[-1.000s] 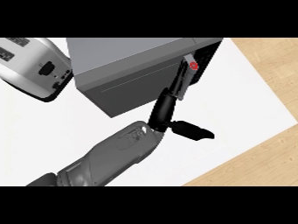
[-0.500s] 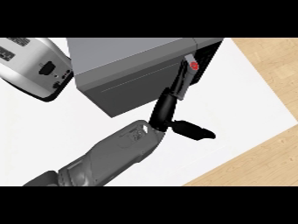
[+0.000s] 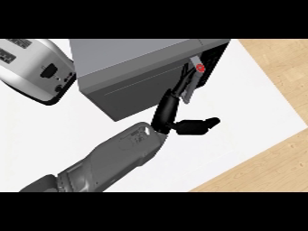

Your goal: Pick up the milk, place it into the microwave and close the microwave

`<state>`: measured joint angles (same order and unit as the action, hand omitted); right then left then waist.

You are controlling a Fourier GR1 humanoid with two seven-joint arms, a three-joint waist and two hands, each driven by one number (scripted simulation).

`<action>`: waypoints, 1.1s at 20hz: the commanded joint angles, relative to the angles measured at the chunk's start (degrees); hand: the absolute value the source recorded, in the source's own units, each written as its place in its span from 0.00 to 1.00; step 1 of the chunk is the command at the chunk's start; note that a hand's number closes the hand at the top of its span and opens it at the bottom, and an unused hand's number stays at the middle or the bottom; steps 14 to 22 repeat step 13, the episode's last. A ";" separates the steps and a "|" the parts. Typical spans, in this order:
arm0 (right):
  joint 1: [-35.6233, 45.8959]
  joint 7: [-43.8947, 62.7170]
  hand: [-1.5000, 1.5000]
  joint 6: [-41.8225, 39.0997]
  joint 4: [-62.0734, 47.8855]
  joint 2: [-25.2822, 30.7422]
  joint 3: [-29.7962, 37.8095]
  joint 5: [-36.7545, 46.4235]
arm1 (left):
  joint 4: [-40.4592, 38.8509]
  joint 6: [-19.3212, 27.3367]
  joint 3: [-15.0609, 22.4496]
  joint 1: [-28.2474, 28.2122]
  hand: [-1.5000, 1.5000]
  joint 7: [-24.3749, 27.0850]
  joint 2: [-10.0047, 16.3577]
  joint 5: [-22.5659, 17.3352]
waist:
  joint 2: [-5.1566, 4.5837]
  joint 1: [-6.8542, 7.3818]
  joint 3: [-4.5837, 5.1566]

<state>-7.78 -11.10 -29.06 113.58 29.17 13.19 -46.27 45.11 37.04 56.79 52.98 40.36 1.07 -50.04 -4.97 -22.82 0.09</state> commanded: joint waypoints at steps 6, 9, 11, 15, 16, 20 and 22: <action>-0.16 1.20 0.00 0.24 0.58 1.17 0.74 -1.64 | -14.72 5.98 3.32 7.03 0.00 -7.23 2.41 4.04 | 0.82 2.45 -0.78; -0.40 1.38 0.00 0.73 0.48 1.35 1.44 -1.99 | -15.91 7.23 3.43 8.25 0.00 -9.66 1.71 3.91 | 0.87 3.17 -0.74; -0.30 1.53 0.00 0.97 0.59 1.50 1.66 -2.10 | -16.42 7.64 3.72 9.39 0.00 -10.60 1.11 4.18 | 0.88 3.83 -0.67; -0.84 1.71 0.00 1.16 0.96 1.74 2.19 -2.18 | -17.21 8.13 4.01 9.42 0.00 -11.02 1.09 4.38 | 0.80 3.51 -0.60; -0.84 1.71 0.00 1.16 0.96 1.74 2.19 -2.18 | -17.21 8.13 4.01 9.42 0.00 -11.02 1.09 4.38 | 0.80 3.51 -0.60; -0.84 1.71 0.00 1.16 0.96 1.74 2.19 -2.18 | -17.21 8.13 4.01 9.42 0.00 -11.02 1.09 4.38 | 0.80 3.51 -0.60; -0.84 1.71 0.00 1.16 0.96 1.74 2.19 -2.18 | -17.21 8.13 4.01 9.42 0.00 -11.02 1.09 4.38 | 0.80 3.51 -0.60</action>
